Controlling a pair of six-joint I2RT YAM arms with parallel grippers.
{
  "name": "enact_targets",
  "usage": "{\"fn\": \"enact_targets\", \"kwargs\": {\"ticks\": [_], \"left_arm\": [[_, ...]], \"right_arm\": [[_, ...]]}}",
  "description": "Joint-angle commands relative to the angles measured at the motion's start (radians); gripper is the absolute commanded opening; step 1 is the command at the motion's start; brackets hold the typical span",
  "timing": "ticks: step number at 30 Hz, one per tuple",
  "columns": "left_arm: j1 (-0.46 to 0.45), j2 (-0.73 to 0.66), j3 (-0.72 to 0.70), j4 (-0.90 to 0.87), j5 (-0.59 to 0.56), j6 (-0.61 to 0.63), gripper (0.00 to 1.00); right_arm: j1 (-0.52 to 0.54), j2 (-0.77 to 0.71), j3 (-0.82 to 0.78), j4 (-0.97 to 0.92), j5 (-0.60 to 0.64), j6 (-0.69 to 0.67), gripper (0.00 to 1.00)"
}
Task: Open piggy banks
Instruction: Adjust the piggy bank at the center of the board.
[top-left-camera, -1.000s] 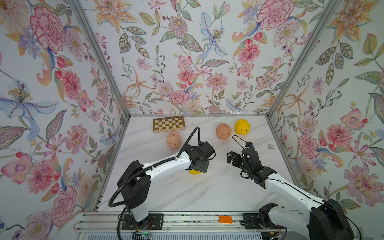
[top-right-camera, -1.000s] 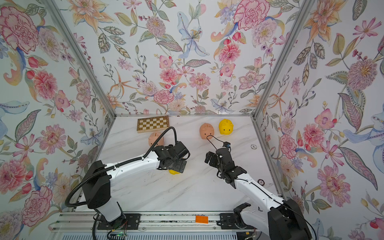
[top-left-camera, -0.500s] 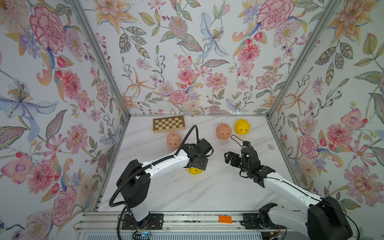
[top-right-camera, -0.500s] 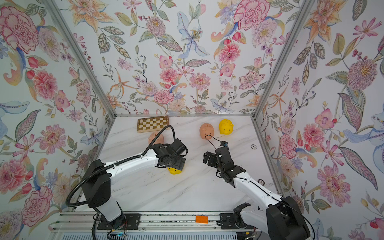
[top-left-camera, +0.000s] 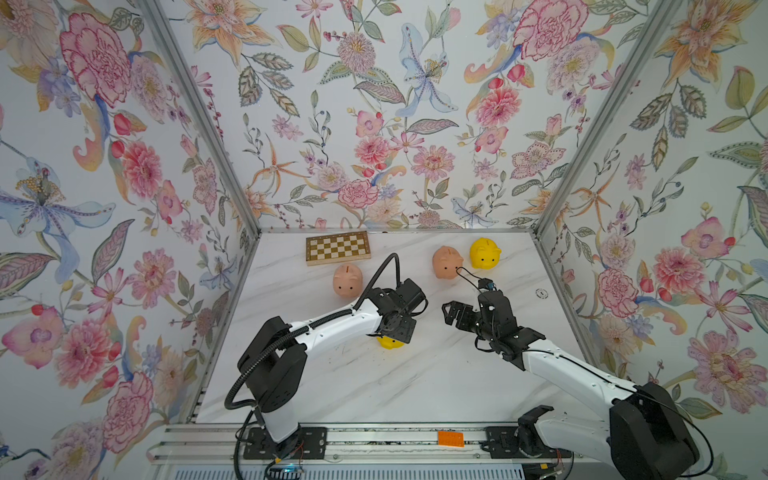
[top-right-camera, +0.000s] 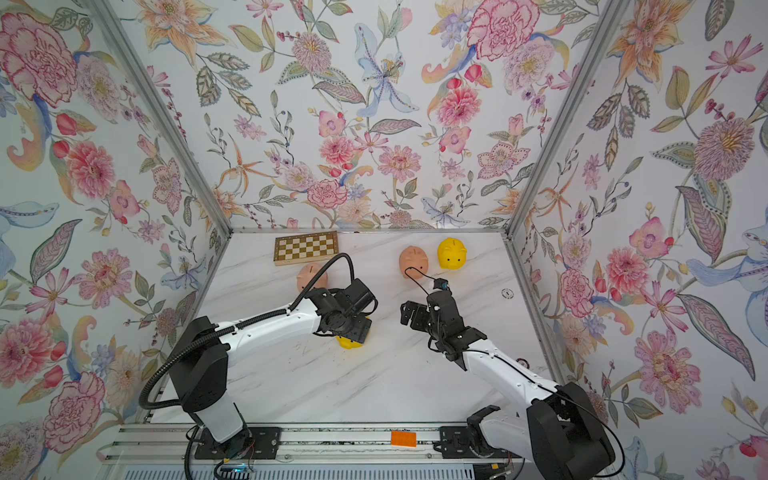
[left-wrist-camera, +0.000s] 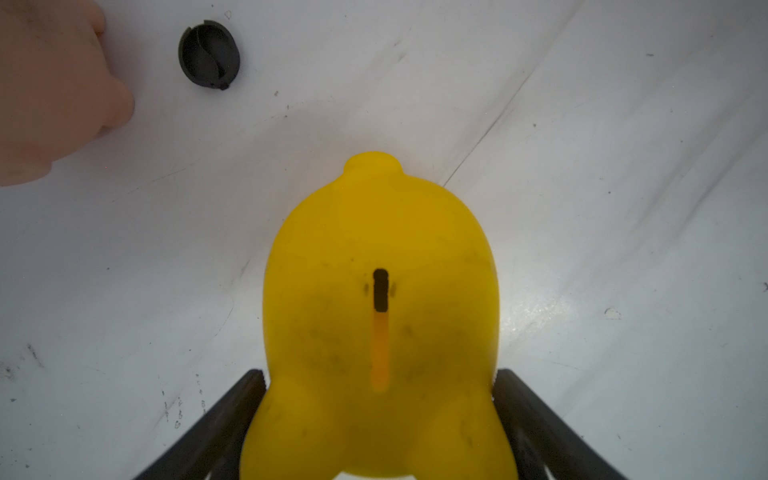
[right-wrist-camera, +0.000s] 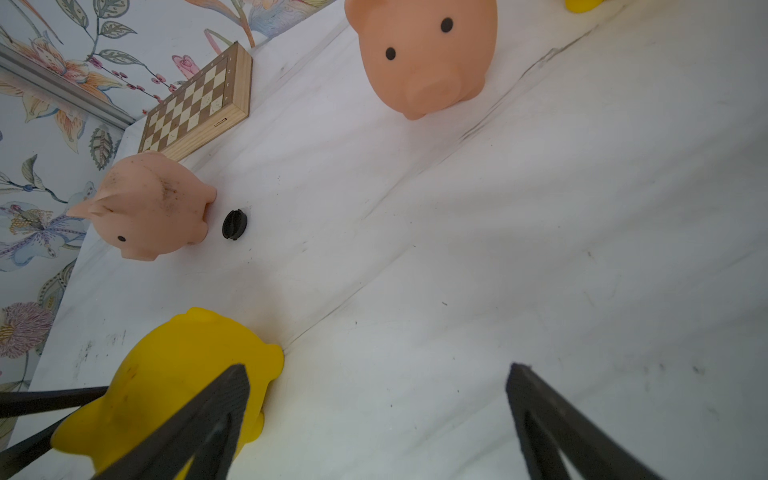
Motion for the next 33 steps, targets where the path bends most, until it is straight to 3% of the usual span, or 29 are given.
{"fn": "enact_targets", "kwargs": {"ticks": [1, 7, 12, 20, 23, 29, 33], "left_arm": [[0.009, -0.038, -0.001, 0.002, 0.04, 0.011, 0.79], [0.029, -0.111, -0.048, 0.098, 0.202, 0.026, 0.78], [0.09, -0.172, -0.175, 0.308, 0.425, -0.018, 0.77], [0.187, -0.251, -0.368, 0.6, 0.645, -0.123, 0.77], [0.218, -0.266, -0.434, 0.693, 0.69, -0.163, 0.76], [0.251, -0.27, -0.5, 0.718, 0.686, -0.17, 0.78], [0.258, -0.275, -0.526, 0.736, 0.678, -0.173, 0.9]], "right_arm": [[0.006, -0.001, 0.023, 0.013, -0.01, -0.022, 0.99], [0.002, -0.017, 0.019, 0.045, -0.086, -0.06, 0.99], [-0.007, -0.079, -0.004, 0.107, -0.179, -0.1, 0.99], [-0.034, -0.116, -0.015, 0.147, -0.316, -0.111, 0.99], [-0.033, -0.111, -0.021, 0.169, -0.342, -0.106, 0.99], [-0.032, -0.065, -0.02, 0.21, -0.398, -0.093, 0.99], [-0.028, -0.044, -0.023, 0.235, -0.403, -0.083, 0.99]]}}
